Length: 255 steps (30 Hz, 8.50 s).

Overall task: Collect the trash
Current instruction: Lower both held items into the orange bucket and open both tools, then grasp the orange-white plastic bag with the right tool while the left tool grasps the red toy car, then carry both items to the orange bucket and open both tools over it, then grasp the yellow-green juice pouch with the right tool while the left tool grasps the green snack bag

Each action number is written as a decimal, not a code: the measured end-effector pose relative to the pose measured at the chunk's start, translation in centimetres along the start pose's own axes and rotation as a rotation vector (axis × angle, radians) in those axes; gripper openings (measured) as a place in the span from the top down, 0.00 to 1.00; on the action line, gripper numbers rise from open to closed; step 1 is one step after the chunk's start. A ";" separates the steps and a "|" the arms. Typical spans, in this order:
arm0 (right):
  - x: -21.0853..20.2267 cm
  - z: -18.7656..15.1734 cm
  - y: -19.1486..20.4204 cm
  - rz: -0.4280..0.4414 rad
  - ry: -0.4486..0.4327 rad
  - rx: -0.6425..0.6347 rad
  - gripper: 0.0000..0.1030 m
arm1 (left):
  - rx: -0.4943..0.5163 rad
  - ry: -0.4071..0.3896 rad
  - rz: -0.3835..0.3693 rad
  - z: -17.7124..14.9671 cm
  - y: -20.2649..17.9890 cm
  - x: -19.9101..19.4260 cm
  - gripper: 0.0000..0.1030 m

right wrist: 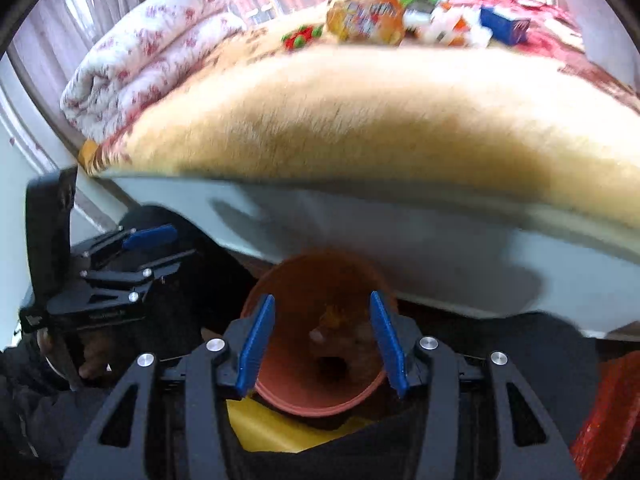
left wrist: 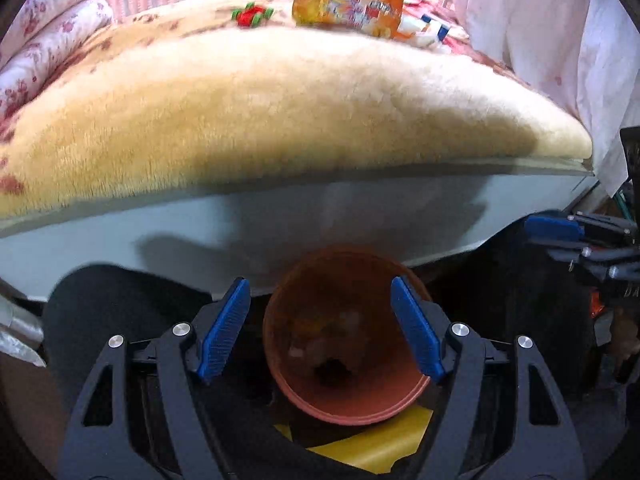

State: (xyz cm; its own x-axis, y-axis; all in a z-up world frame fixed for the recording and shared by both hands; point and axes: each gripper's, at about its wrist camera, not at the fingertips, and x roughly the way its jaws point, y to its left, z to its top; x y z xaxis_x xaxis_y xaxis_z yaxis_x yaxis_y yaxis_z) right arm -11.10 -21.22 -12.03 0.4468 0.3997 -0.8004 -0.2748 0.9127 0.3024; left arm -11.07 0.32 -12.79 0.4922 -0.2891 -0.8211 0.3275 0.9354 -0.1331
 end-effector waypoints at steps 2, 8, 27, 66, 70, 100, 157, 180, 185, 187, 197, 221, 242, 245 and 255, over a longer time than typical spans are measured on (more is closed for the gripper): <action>-1.5 1.1 -1.0 -0.004 -0.043 0.019 0.52 | 0.020 -0.034 0.002 0.9 -0.3 -0.8 0.30; -5.7 6.5 -5.8 -0.069 -0.188 0.106 0.52 | 0.059 -0.159 0.015 4.8 -1.3 -2.9 0.22; 3.1 25.1 -8.8 -0.195 -0.194 0.050 0.53 | -0.023 -0.225 0.001 11.1 0.0 -1.7 0.22; -6.3 17.0 -10.0 -0.074 -0.383 0.141 0.90 | -0.045 -0.106 0.176 30.0 8.1 9.0 0.22; -4.8 16.8 -10.1 -0.056 -0.354 0.143 0.89 | 0.023 0.008 0.127 31.4 8.7 13.0 0.25; -6.1 12.6 -2.7 0.019 -0.336 0.046 0.89 | -0.001 -0.290 0.143 16.7 3.8 -4.5 0.64; 4.1 -2.5 1.2 -0.002 0.090 0.061 0.65 | -0.094 0.141 0.038 -1.7 0.5 3.1 0.35; 4.9 -0.1 3.4 0.002 0.161 -0.063 0.36 | -0.116 -0.045 0.046 0.9 2.6 -2.2 0.35; -1.1 4.7 3.5 0.012 0.011 -0.166 0.36 | -0.146 -0.094 0.021 3.1 4.3 -3.4 0.32; -2.7 7.5 3.3 0.001 -0.041 -0.212 0.36 | -0.150 -0.132 0.034 4.2 4.6 -3.9 0.25; 5.1 24.3 1.6 -0.094 0.003 -0.559 0.33 | -0.167 -0.205 0.043 8.0 4.6 -4.2 0.24; -1.5 21.1 -4.7 0.023 -0.228 -0.148 0.66 | -0.088 -0.151 0.020 12.0 2.9 -1.8 0.24; -7.1 6.5 -10.5 0.020 -0.406 0.234 0.65 | 0.218 -0.016 0.003 34.2 -9.1 14.5 0.24; -7.0 6.3 -11.0 0.042 -0.419 0.251 0.65 | 0.258 -0.012 0.084 34.8 -9.3 17.1 0.54; -7.4 6.7 -10.4 0.051 -0.442 0.234 0.65 | 0.246 -0.164 0.024 31.3 -8.7 7.5 0.70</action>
State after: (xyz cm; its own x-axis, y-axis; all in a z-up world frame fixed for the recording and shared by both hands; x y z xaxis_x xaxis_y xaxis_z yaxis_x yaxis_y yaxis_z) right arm -5.89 -33.09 -5.76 0.7693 0.3963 -0.5010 -0.1306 0.8653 0.4839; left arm 15.00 -16.34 -0.42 0.6193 -0.3152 -0.7191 0.4901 0.8708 0.0403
